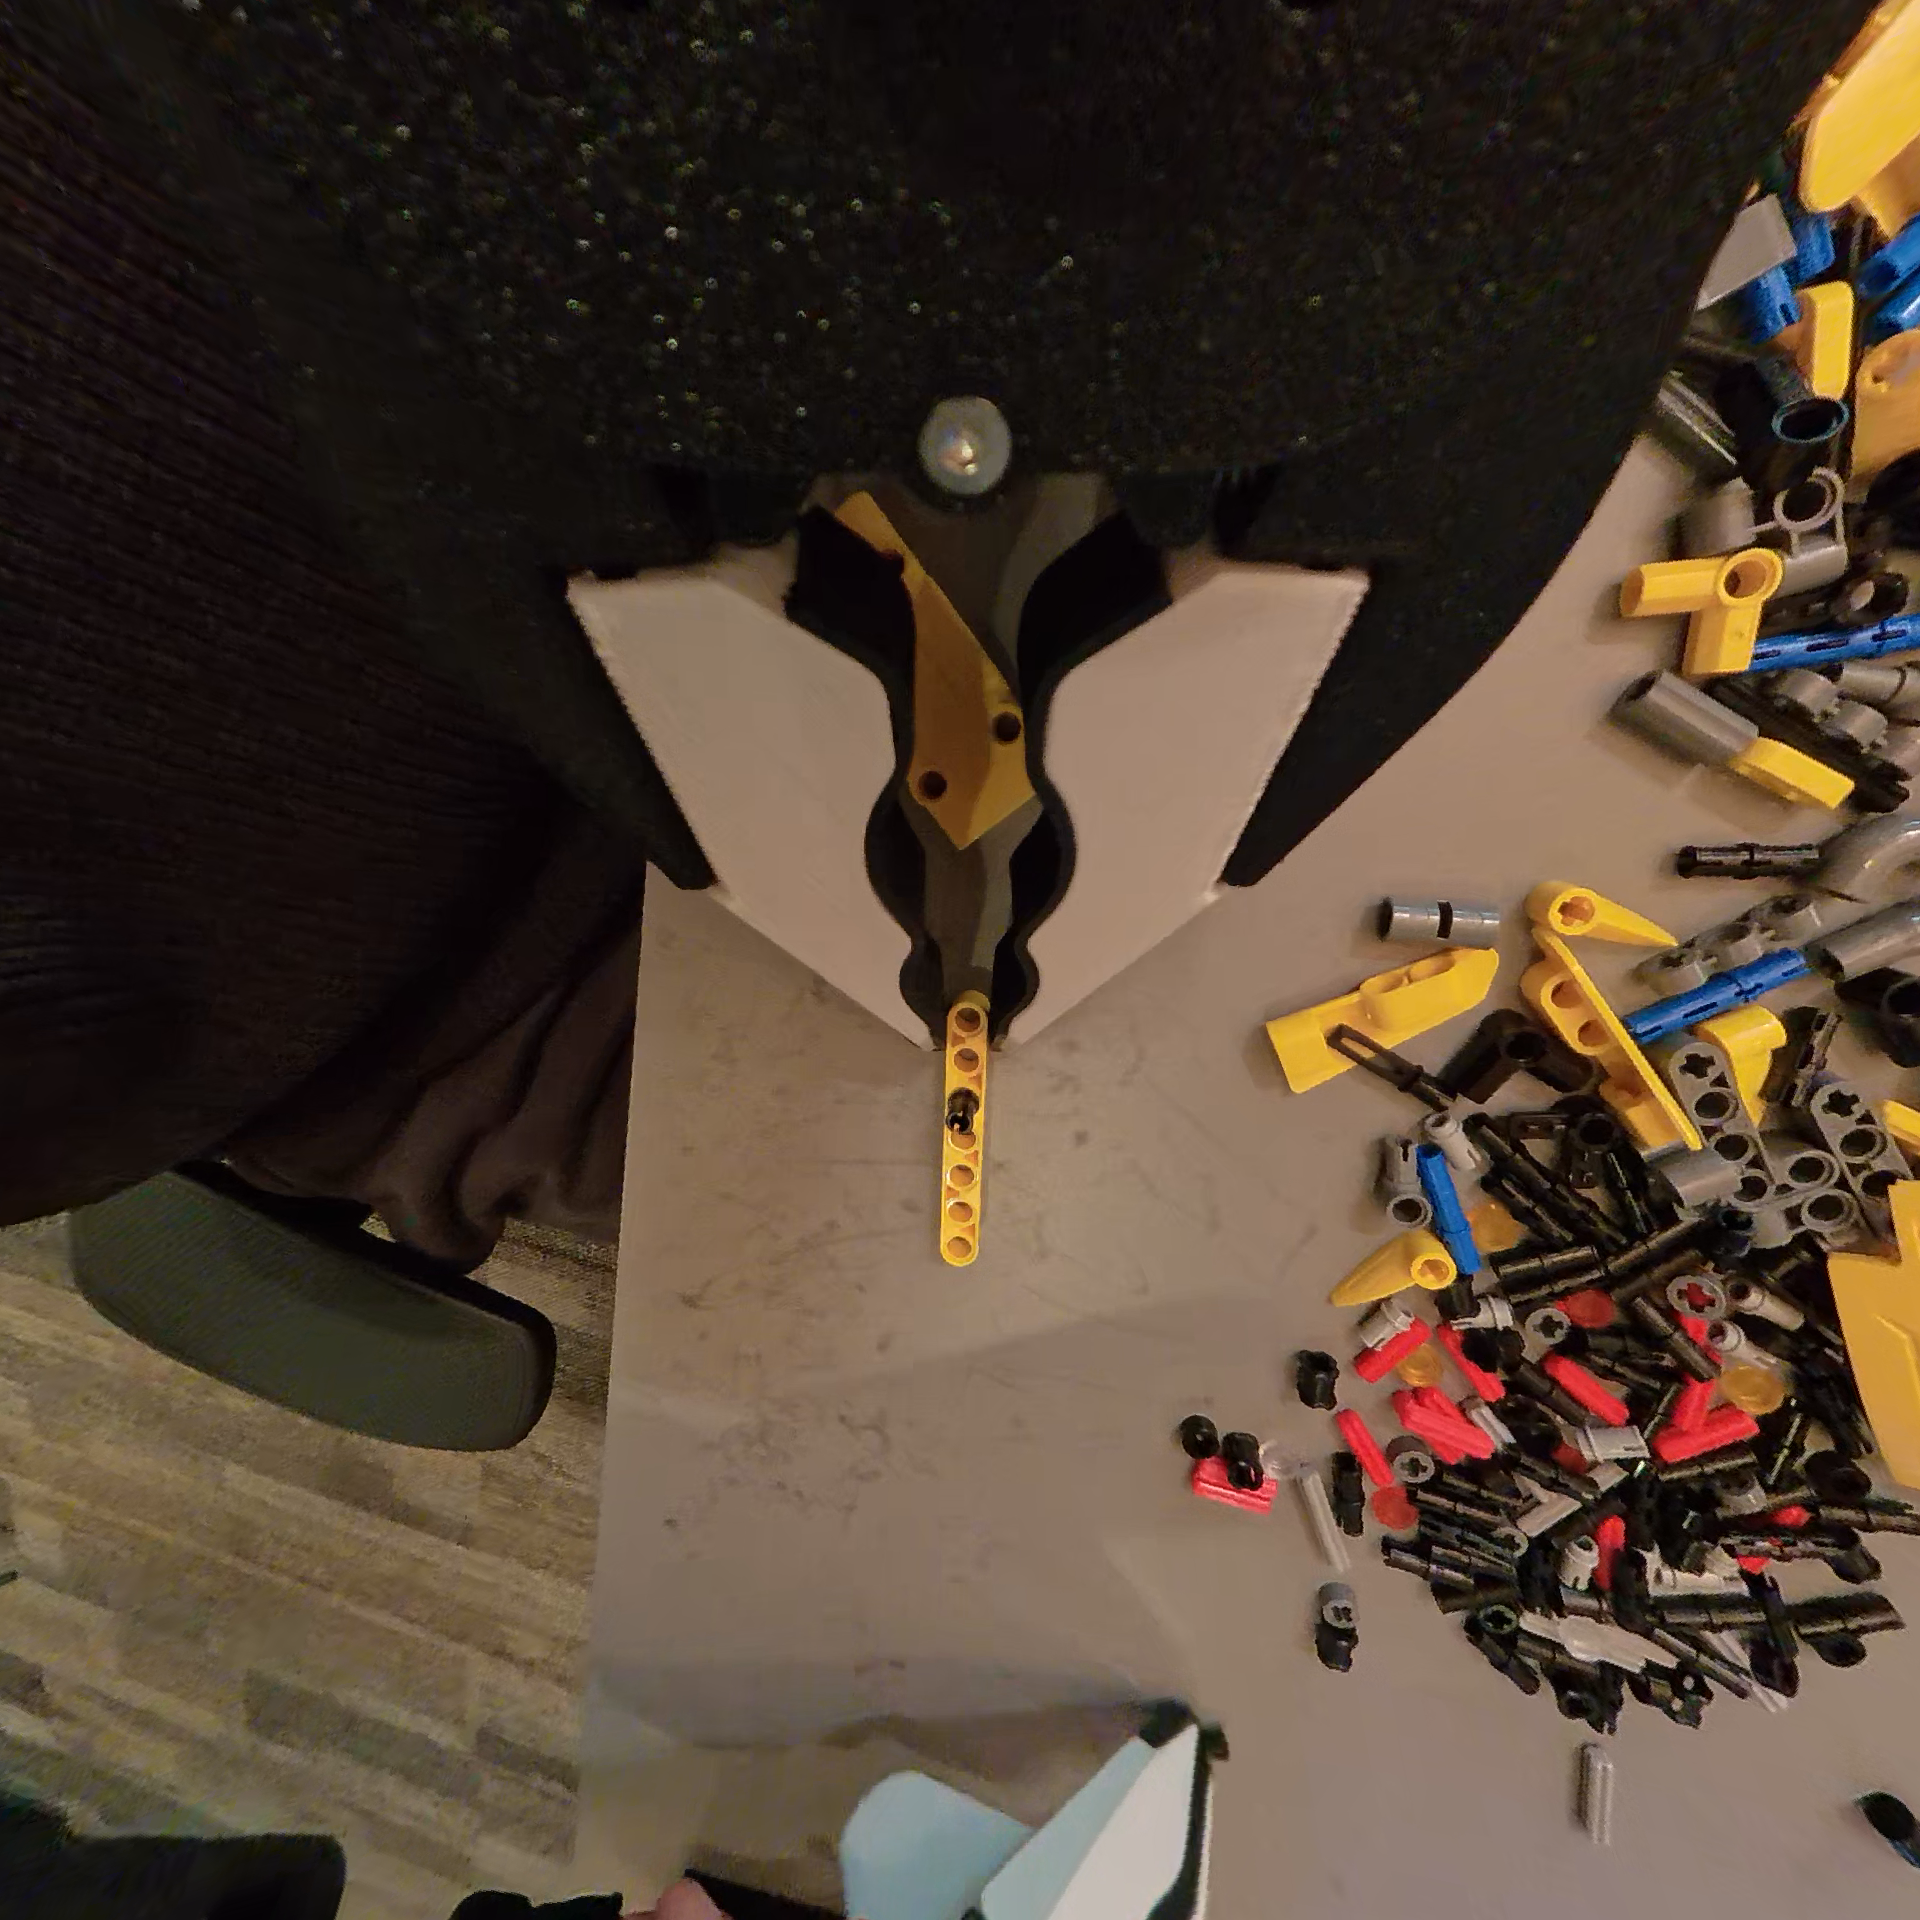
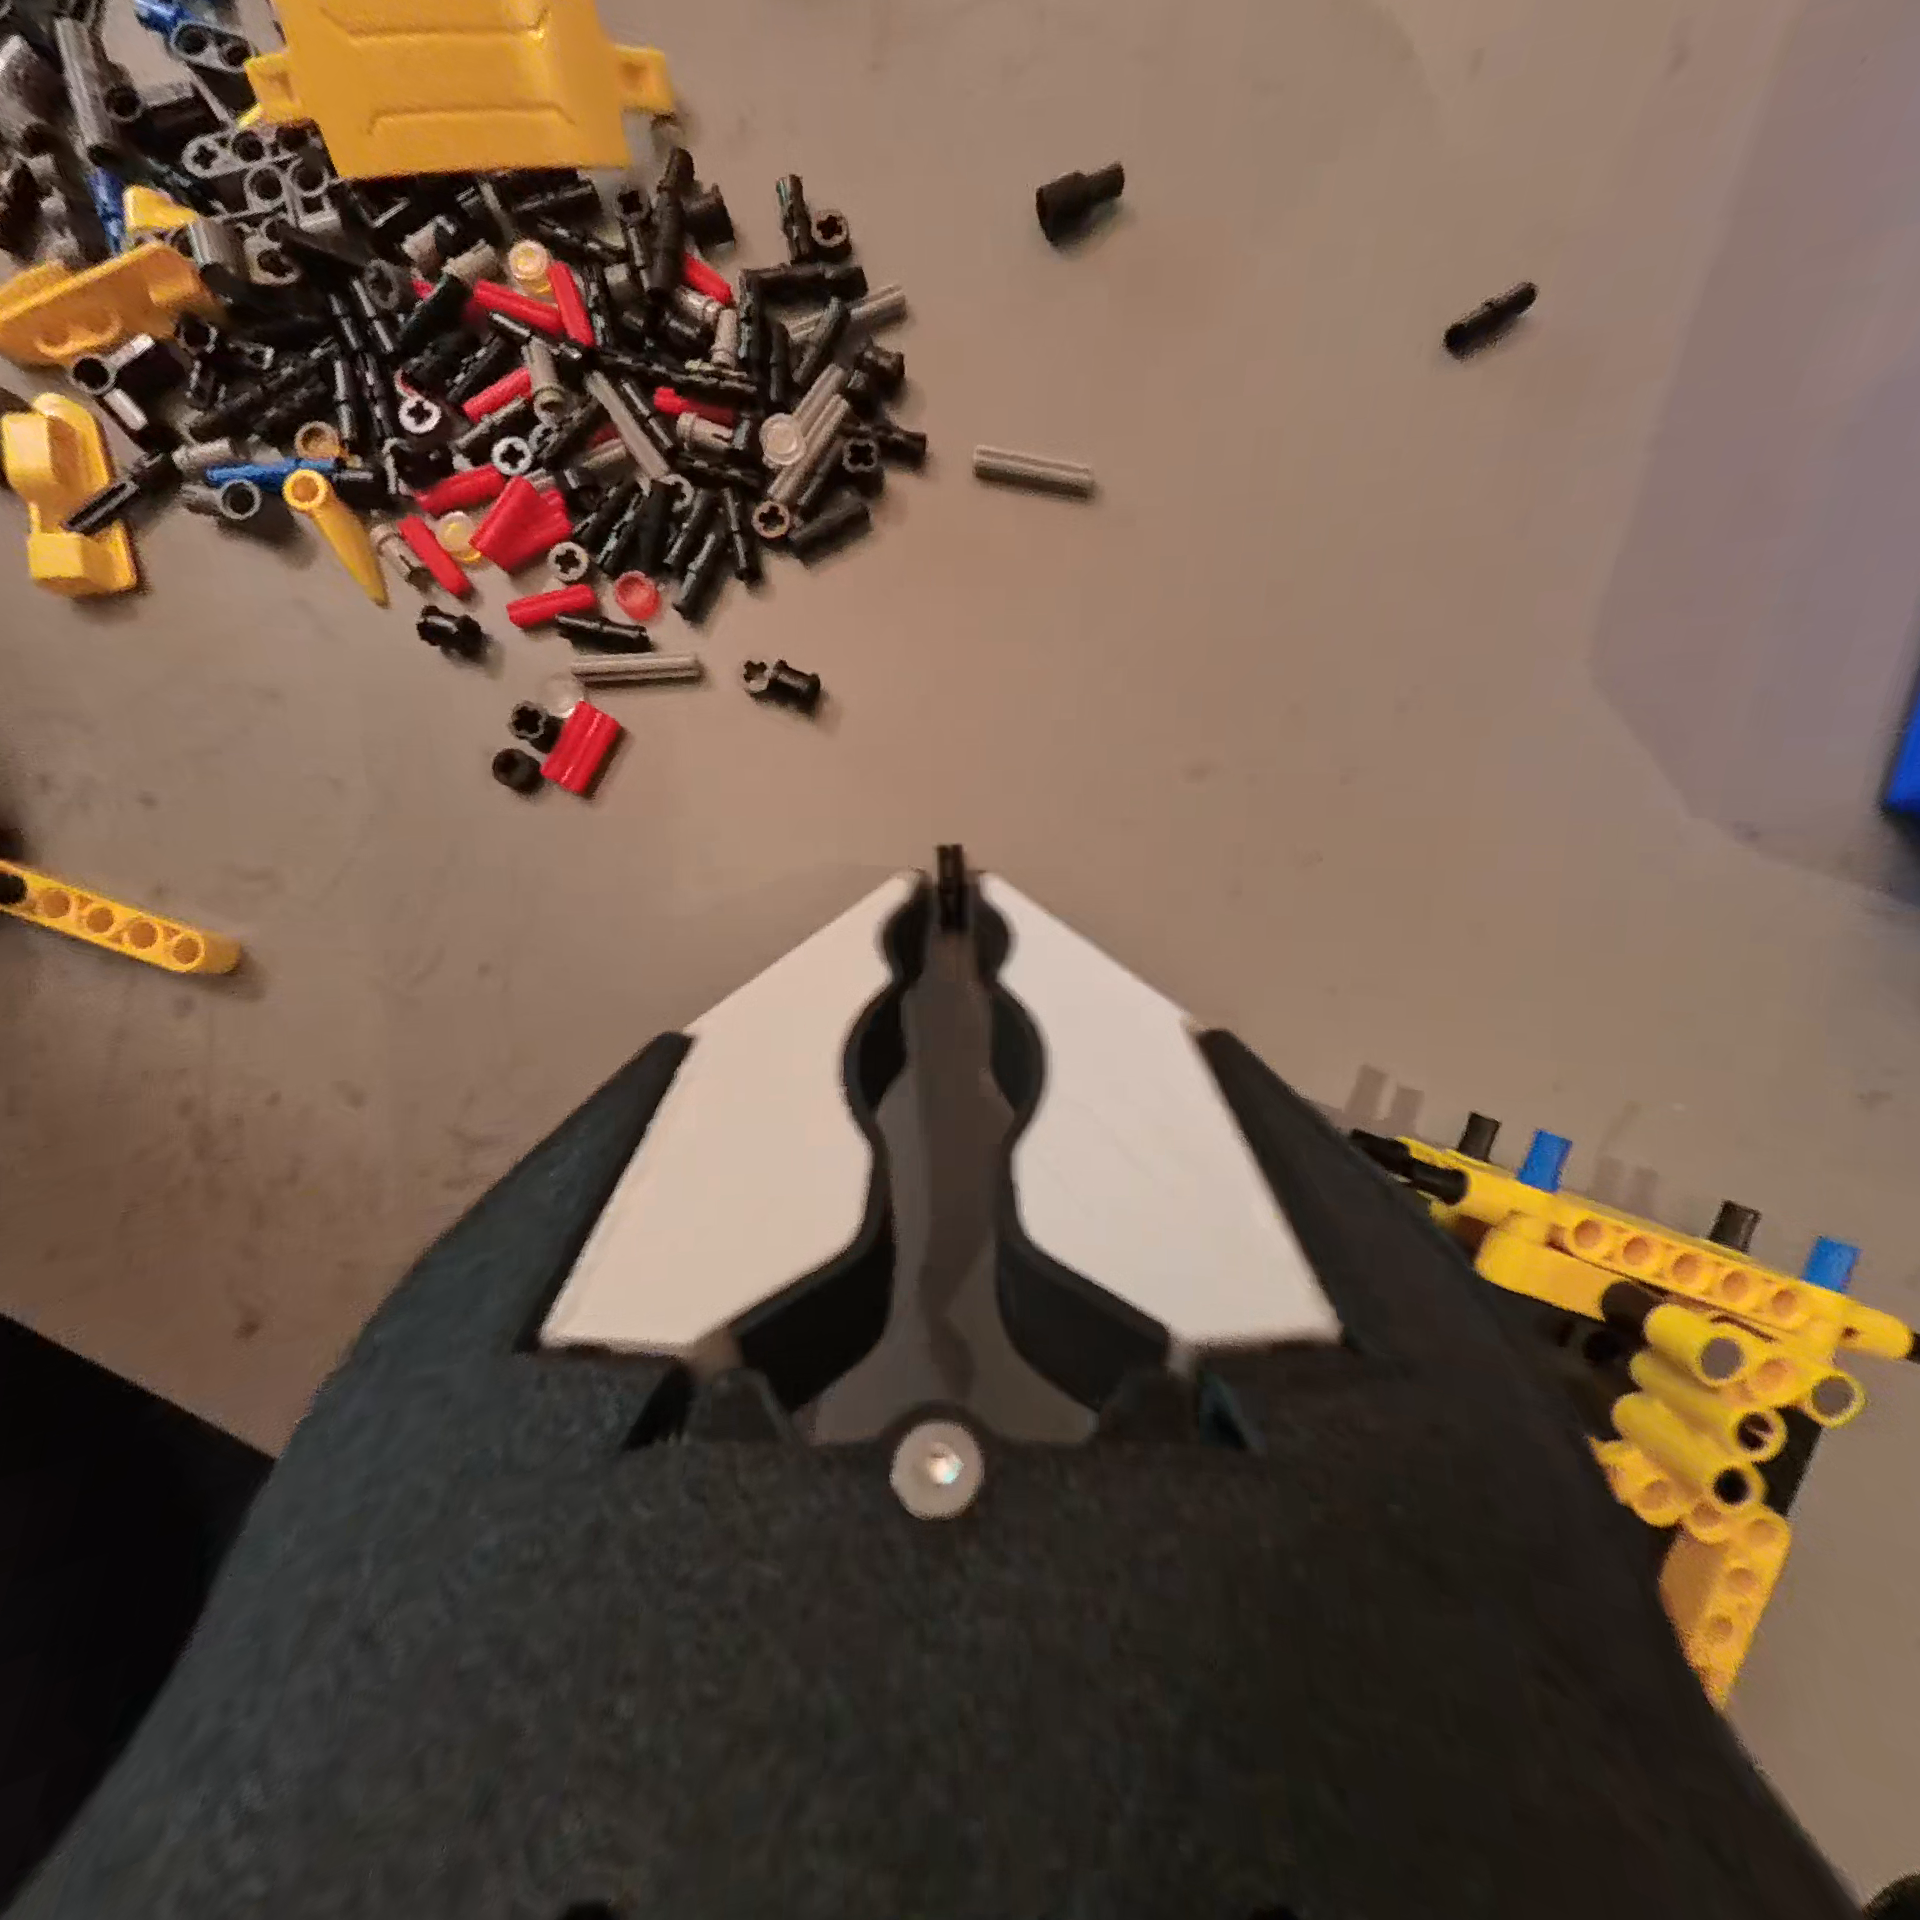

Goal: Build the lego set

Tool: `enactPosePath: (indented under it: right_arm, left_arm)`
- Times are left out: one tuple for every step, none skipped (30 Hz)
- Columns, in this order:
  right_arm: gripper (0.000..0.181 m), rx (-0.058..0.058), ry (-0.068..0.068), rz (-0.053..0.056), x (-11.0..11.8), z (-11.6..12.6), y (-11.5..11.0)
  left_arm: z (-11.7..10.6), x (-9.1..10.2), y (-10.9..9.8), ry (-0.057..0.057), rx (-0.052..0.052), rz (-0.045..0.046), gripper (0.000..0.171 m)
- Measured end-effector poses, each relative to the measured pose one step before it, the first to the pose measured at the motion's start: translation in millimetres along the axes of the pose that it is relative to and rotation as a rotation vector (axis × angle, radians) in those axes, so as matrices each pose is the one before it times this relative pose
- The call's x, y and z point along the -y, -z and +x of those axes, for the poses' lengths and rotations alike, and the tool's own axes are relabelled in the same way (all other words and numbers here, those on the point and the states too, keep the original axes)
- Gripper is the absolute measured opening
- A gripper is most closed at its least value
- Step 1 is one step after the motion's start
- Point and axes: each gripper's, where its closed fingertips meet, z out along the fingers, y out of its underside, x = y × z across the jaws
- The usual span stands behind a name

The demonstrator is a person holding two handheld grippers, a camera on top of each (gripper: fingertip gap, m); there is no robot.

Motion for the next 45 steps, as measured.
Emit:
enactPosePath:
  right_arm:
    - [0.005, 0.0002, 0.0123, -0.0016, -0.19, -0.57, 0.0]
    - [0.005, 0.0077, 0.0144, -0.0007, -0.2, -2.03, 0.67]
    - [0.005, 0.0225, 0.0161, 0.022, 2.64, -5.97, 1.98]
    - [0.005, 0.0267, 0.0221, 0.053, 7.4, -8.95, 4.6]
    - [0.005, 0.0439, 0.0402, 0.0726, 11.58, -14.36, 7.14]
    - [0.005, 0.0426, 0.0601, 0.0915, 16.02, -17.43, 8.83]
    - [0.005, 0.0375, 0.0846, 0.1098, 20.64, -19.58, 9.76]
    - [0.005, 0.0358, 0.1018, 0.1069, 22.02, -20.98, 8.79]
    - [0.005, 0.0225, 0.1043, 0.076, 19.35, -18.48, 5.89]
    - [0.005, 0.005, 0.0919, 0.0416, 15.42, -13.86, 2.96]
    - [0.005, -0.0089, 0.073, 0.0141, 11.3, -8.98, 0.8]
    - [0.005, -0.0027, 0.058, 0.005, 9.31, -7.58, 0.06]
    - [0.004, 0.0013, 0.0447, 0.0115, 9.46, -6.46, 0.15]
    - [0.005, -0.0067, 0.0337, 0.0129, 9.2, -3.62, 0.46]
    - [0.005, -0.0115, 0.0285, 0.0154, 9.11, -1.62, 1.03]
    - [0.005, -0.0057, 0.0243, 0.017, 8.53, -1.41, 1.23]
    - [0.005, 0.0007, 0.0197, 0.0115, 6.86, -1.81, 0.82]
    - [0.005, 0.0045, 0.0153, 0.0027, 4.49, -2.18, -0.02]
    - [0.005, 0.004, 0.0183, -0.0025, 2.71, -2.67, -0.61]
    - [0.005, 0.0009, 0.0224, 0.0003, 2.51, -2.68, -0.67]
    - [0.005, -0.0005, 0.0249, 0.0031, 2.75, -2.72, -0.67]
    - [0.005, -0.004, 0.0242, -0.0034, 1.63, -1.83, -0.82]
    - [0.004, -0.0073, 0.024, -0.0126, 0.07, -0.79, -1.23]
    - [0.004, -0.0061, 0.0196, -0.0104, 0.41, -0.62, -0.84]
    - [0.005, -0.0058, 0.0152, -0.0024, 1.25, -0.21, -0.27]
    - [0.005, -0.0028, 0.0078, -0.0026, 0.81, -0.16, -0.37]
    - [0.005, -0.0023, 0.0034, 0.0015, 1.27, 0.18, -0.01]
    - [0.005, -0.002, 0.0053, 0.0054, 1.57, 0.31, 0.49]
    - [0.005, 0.001, 0.0064, 0.0072, 1.4, -0.04, 0.67]
    - [0.005, 0.0028, 0.0017, 0.0138, 1.66, -0.05, 0.78]
    - [0.005, 0.0018, -0.0057, 0.0238, 2.75, 0.36, 1.44]
    - [0.006, 0.001, -0.0161, 0.0336, 4.12, 0.78, 2.15]
    - [0.01, 0.0029, -0.023, 0.038, 4.94, 0.96, 2.3]
    - [0.012, 0.0003, -0.0256, 0.0343, 4.65, 1.44, 2.25]
    - [0.013, 0.0021, -0.0212, 0.0275, 3.91, 1.22, 2.04]
    - [0.013, -0.003, -0.0101, 0.0175, 2.53, 1.63, 1.79]
    - [0.013, -0.0142, 0.0045, 0.0057, 0.9, 2.57, 1.07]
    - [0.013, -0.0056, 0.0128, -0.0012, -0.31, 0.62, 0.41]
    - [0.013, -0.0002, 0.0099, -0.0046, -0.93, -0.55, -0.2]
    - [0.013, 0.0016, 0.0045, -0.0033, -0.85, -0.97, -0.62]
    - [0.013, 0.0083, -0.0005, -0.0013, -0.67, -1.82, -0.67]
    - [0.013, 0.0036, -0.0027, -0.0003, -0.61, -1.05, -0.83]
    - [0.013, -0.0008, -0.0019, -0.0007, -0.79, -0.06, -0.76]
    - [0.014, -0.0003, -0.0008, -0.0037, -1.16, 0.1, -0.71]
    - [0.013, -0.0013, -0.0011, -0.0038, -0.96, 0.44, -0.74]
  left_arm:
    - [0.3, 0.5, 0.38, 0.0002, -0.0024, 0.00373, 0.007]
    - [0.26, 1.36, 1.25, 0.0006, -0.0034, 0.01169, 0.007]
    - [-0.36, 2.7, 2.36, 0.0028, 0.0004, 0.02227, 0.008]
    - [-1.62, 4.27, 3.91, 0.0064, 0.0066, 0.03547, 0.008]
    - [-2.13, 6.02, 5.91, 0.0087, 0.0089, 0.04974, 0.008]
    - [-2.57, 7.34, 8.0, 0.0118, 0.0089, 0.05911, 0.008]
    - [-1.32, 8.26, 8.95, 0.0198, -0.0019, 0.05546, 0.008]
    - [2.56, 10.05, 9.31, 0.0283, -0.0263, 0.05483, 0.008]
    - [6.78, 13.12, 9.55, 0.0332, -0.0494, 0.06639, 0.009]
    - [11.26, 15.66, 8.89, 0.0373, -0.0714, 0.07735, 0.009]
    - [14.2, 16.17, 7.29, 0.0417, -0.0842, 0.07971, 0.009]
    - [14.51, 14.29, 4.78, 0.0397, -0.0803, 0.07245, 0.009]
    - [10.96, 9.96, 2.21, 0.031, -0.0554, 0.05221, 0.009]
    - [5.33, 4.24, 0.14, 0.018, -0.0194, 0.02202, 0.009]
    - [0.08, -0.68, -0.87, 0.0042, 0.0129, -0.00523, 0.01]
    - [-1.94, -2.49, -0.94, -0.0089, 0.027, -0.01447, 0.011]
    - [-0.62, -1.08, -0.39, -0.0098, 0.0188, -0.0033, 0.012]
    - [2.05, 1.25, 0.19, 0.0011, -0.0022, 0.00985, 0.013]
    - [4.17, 2.03, 0.45, 0.0098, -0.0194, 0.014, 0.014]
    - [2.19, 1.51, 0.38, 0.0137, -0.0101, 0.00964, 0.014]
    - [-0.47, 0.07, 0.27, 0.009, 0.0065, 0.00121, 0.014]
    - [-0.39, -0.83, 0.22, 0.0004, 0.0057, -0.00427, 0.014]
    - [-0.12, -0.27, 0.4, 0.0039, 0.0031, -0.00022, 0.014]
    - [-1.01, -0.49, 0.42, 0.0057, 0.0067, -0.00234, 0.013]
    - [2.1, -0.69, 0.4, 0.0047, -0.0156, -0.00513, 0.008]
    - [2.74, 0.52, 0.52, 0.0092, -0.0209, 0.00308, 0.004]
    - [0.58, 0.8, 0.51, 0.0073, -0.0089, 0.00592, 0.004]
    - [1.08, 0.86, 0.45, 0.0072, -0.0144, 0.0083, 0.004]
    - [1.42, 0.3, 0.2, 0.0177, -0.0204, 0.00447, 0.003]
    - [1.87, 0.51, 0.22, 0.0242, -0.0261, 0.00498, 0.003]
    - [2.34, 1.27, 0.42, 0.0272, -0.0325, 0.01033, 0.003]
    - [1.65, 2.34, 0.76, 0.0314, -0.0297, 0.01984, 0.003]
    - [2.63, 2.64, 1.07, 0.035, -0.0388, 0.02296, 0.003]
    - [3.43, 2.0, 0.8, 0.0391, -0.0468, 0.01782, 0.003]
    - [2.29, 1.38, 0.63, 0.0399, -0.04, 0.01341, 0.003]
    - [1.36, 0.79, 0.39, 0.0355, -0.0339, 0.00906, 0.003]
    - [1.03, -0.08, 0.12, 0.0313, -0.0331, 0.00361, 0.003]
    - [-0.21, -0.09, 0.05, 0.0273, -0.0231, 0.00433, 0.003]
    - [-0.67, -0.16, 0.15, 0.0213, -0.0149, 0.00497, 0.003]
    - [0.05, -0.69, -0.23, 0.0126, -0.0137, 0.00014, 0.003]
    - [0.12, -0.43, -0.43, 0.0114, -0.0112, 0.00005, 0.003]
    - [0.22, -0.31, -0.38, 0.009, -0.0082, -0.00047, 0.003]
    - [0.16, -1.0, -0.53, 0.0027, -0.0044, -0.00576, 0.003]
    - [0.23, -0.85, -0.4, 0.0015, -0.0037, -0.00468, 0.003]
    - [0.47, -0.4, -0.22, 0.0035, -0.0048, -0.00146, 0.003]
